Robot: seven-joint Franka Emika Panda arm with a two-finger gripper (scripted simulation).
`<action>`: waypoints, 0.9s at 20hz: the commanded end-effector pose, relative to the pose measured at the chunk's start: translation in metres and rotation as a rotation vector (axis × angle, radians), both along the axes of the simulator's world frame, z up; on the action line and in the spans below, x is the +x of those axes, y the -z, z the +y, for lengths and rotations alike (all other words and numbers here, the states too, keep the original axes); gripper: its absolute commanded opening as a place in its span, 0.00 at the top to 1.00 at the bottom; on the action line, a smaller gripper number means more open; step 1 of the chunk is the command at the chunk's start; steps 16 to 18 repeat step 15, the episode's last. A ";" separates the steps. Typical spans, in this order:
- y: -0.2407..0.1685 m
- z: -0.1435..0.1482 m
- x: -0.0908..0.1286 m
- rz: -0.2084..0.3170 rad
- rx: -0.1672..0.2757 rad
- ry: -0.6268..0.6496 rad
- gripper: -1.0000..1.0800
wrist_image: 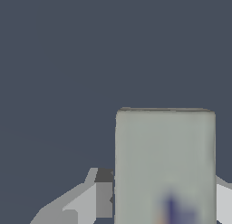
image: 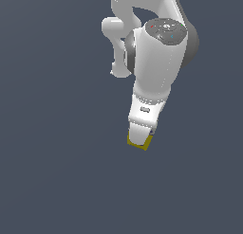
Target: Pick up the object and move it to a goal position.
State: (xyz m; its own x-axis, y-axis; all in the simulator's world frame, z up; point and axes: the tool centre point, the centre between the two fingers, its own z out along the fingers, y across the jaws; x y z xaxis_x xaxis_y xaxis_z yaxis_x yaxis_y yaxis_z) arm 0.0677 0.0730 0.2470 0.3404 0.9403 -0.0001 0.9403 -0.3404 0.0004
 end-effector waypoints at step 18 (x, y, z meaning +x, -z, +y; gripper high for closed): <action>-0.049 0.046 0.014 0.000 0.000 0.001 1.00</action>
